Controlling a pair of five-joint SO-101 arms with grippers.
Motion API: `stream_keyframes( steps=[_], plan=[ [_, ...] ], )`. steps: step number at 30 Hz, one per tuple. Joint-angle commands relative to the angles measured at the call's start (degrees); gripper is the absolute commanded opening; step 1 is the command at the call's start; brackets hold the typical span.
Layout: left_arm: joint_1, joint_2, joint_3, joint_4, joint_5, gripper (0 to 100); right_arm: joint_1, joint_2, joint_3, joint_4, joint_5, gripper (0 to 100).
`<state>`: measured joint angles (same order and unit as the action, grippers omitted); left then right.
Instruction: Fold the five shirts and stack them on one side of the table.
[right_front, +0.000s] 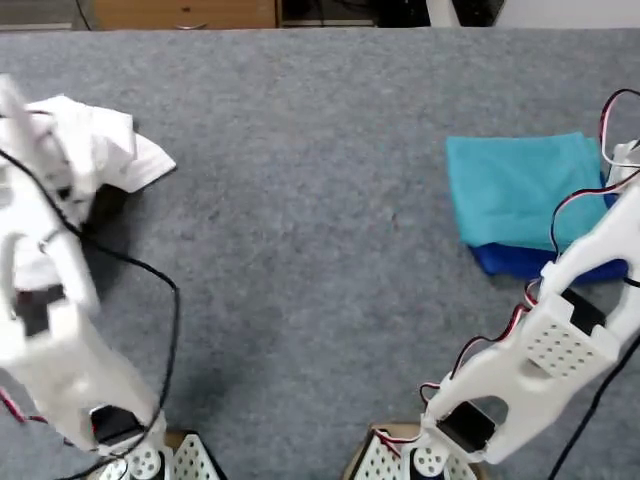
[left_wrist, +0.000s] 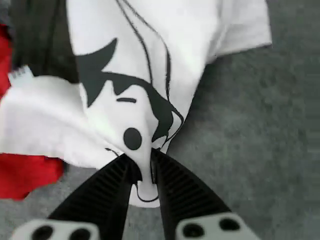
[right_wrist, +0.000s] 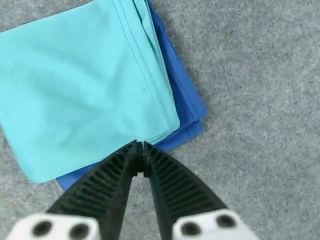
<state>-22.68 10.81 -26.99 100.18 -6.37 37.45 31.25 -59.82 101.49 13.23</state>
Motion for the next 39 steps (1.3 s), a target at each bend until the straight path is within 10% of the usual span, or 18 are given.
stream_keyframes(
  steps=[1, 10, 16, 23, 39],
  plan=[
    [12.7, -22.7, 14.3, 0.5, 1.6, 2, -0.1, -4.4, -1.4, 0.9, -0.3, 0.3],
    [51.0, -43.2, 32.7, -0.6, 4.7, 2, -0.1, -4.3, -1.4, 0.9, -0.3, 0.3],
    [59.4, -43.6, 37.6, -0.4, 1.5, 15, -3.4, -4.6, -1.4, 0.9, -0.1, 5.4],
    [41.7, -43.8, 28.5, -0.3, 7.6, 22, -15.0, -4.7, -1.3, 1.0, -0.2, 34.1],
    [-22.9, -43.7, 42.8, -0.7, -13.8, 22, -66.2, -4.0, 9.9, 0.4, -5.0, 3.1]
  ],
)
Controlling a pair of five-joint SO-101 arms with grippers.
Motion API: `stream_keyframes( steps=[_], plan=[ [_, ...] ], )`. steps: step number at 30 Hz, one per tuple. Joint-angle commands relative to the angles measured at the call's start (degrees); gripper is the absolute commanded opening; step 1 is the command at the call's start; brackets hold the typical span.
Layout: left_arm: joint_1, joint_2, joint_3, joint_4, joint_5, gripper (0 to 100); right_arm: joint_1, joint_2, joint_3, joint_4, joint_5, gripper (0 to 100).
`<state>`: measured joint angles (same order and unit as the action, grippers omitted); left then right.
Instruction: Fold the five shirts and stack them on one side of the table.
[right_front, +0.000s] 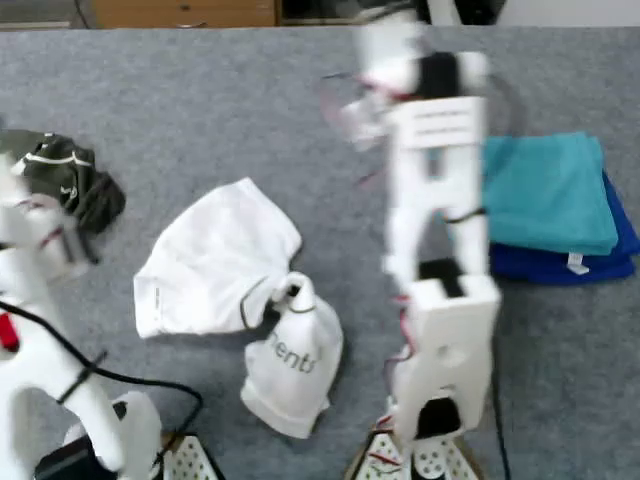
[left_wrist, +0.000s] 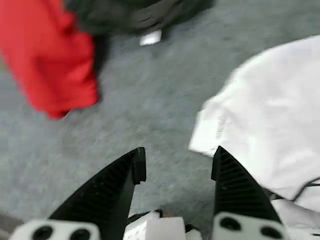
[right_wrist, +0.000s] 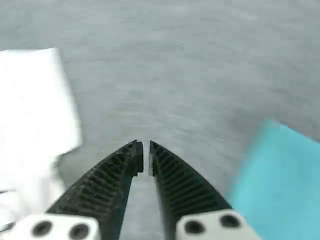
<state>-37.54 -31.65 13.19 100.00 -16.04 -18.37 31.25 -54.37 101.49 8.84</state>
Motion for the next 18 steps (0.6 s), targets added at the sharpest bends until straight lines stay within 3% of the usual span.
stream_keyframes(
  steps=[1, 6, 8, 13, 18],
  plan=[
    [-10.1, -1.3, 4.0, -0.5, -5.0, 22, -13.8, -3.5, 7.1, -0.4, -0.6, 5.1],
    [-16.2, -1.3, 10.5, -1.7, -8.0, 22, -24.3, 2.3, 13.7, -6.9, -4.7, 24.0],
    [-18.1, -1.3, 12.7, -3.7, -8.7, 22, -26.2, 5.7, 13.6, -9.2, -5.9, 26.5],
    [-22.3, -1.3, 13.5, -6.2, -11.5, 22, -29.3, 14.5, 13.6, -12.0, -6.2, 21.7],
    [-23.4, -1.3, 13.6, -6.2, -12.0, 22, -28.9, 21.3, 9.5, -11.4, -6.2, 5.3]
  ],
)
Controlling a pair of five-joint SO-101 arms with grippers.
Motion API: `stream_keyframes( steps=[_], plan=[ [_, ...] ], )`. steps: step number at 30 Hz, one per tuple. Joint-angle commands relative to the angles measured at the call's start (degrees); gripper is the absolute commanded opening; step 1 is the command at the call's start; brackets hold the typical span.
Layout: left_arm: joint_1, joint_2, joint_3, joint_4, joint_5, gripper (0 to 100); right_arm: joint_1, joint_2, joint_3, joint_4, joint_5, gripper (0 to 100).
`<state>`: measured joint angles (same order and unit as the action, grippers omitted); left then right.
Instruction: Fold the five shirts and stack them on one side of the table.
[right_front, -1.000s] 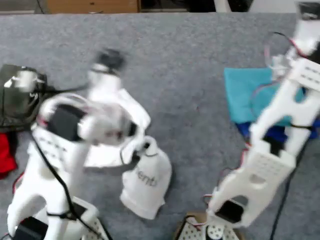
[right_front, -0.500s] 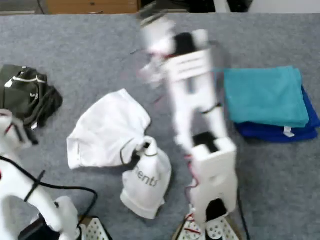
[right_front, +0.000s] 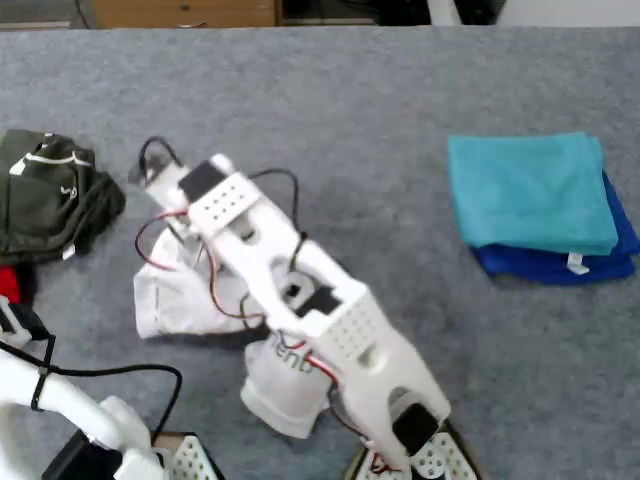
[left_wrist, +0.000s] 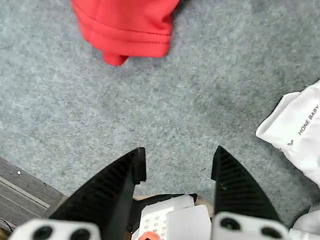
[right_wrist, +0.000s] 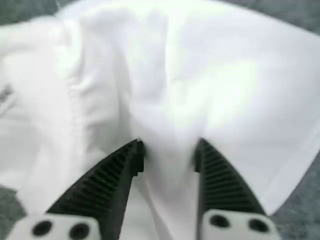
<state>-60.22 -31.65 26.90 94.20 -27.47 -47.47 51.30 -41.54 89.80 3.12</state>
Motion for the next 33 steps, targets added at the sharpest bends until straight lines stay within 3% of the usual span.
stream_keyframes(
  steps=[1, 7, 21, 27, 33],
  plan=[
    [-0.7, -1.3, -0.1, -0.3, -0.4, 22, 0.7, 2.2, -4.8, 1.3, -0.5, 1.5],
    [-0.9, -1.3, -0.1, -0.4, -0.4, 22, 2.0, 3.6, -20.5, 12.7, -0.5, 0.2],
    [-1.0, -1.3, -0.1, -0.1, -0.3, 22, -2.5, -17.5, -54.0, 10.5, 0.6, 0.3],
    [-1.0, -1.3, -0.1, -0.1, -0.3, 22, 0.0, -24.4, -53.4, 11.0, 0.6, 0.3],
    [-1.0, -1.3, -0.1, 0.0, -0.3, 22, 10.0, -22.8, -49.3, 12.7, 0.6, 0.2]
  ],
)
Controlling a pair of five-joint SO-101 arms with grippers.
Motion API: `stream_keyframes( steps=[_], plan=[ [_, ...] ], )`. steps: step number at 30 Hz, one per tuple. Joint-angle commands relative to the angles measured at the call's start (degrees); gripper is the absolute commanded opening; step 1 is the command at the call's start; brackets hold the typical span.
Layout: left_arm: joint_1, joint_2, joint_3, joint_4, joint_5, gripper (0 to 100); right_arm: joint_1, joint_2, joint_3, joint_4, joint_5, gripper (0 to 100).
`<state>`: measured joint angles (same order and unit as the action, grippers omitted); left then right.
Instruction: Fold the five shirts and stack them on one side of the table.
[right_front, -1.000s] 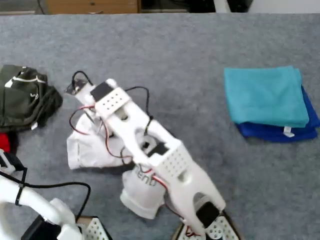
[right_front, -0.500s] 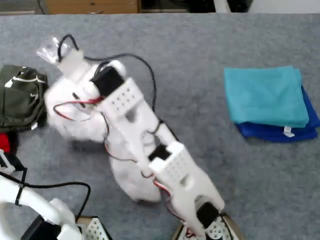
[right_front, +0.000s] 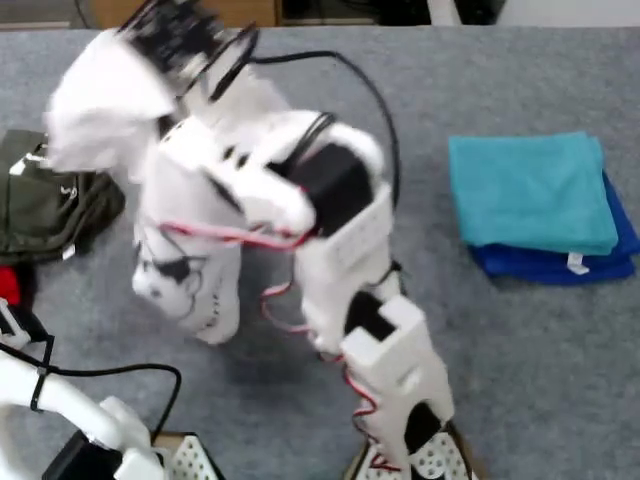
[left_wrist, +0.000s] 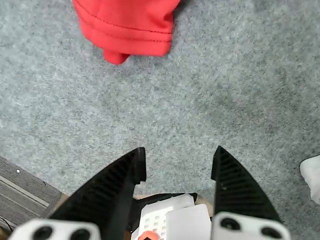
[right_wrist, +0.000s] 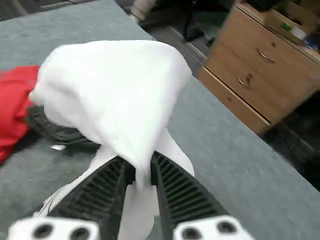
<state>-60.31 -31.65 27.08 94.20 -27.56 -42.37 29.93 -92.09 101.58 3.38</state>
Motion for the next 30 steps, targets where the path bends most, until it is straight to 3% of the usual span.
stream_keyframes(
  steps=[1, 8, 21, 30],
  plan=[
    [-0.9, -1.3, -0.3, 0.0, -0.2, 22, 5.9, -1.0, 2.5, 0.9, 0.5, 0.2],
    [-0.9, -1.3, -0.3, 0.0, -0.2, 22, 8.1, 0.6, 6.9, 0.8, 0.6, 0.2],
    [-1.1, -1.3, -0.7, 0.0, 3.4, 22, -7.2, 0.7, 7.4, -10.7, 0.6, 0.2],
    [-5.6, -1.2, -0.7, -0.5, 3.1, 22, -7.6, 0.7, 15.1, -6.1, 0.8, 0.2]
  ],
)
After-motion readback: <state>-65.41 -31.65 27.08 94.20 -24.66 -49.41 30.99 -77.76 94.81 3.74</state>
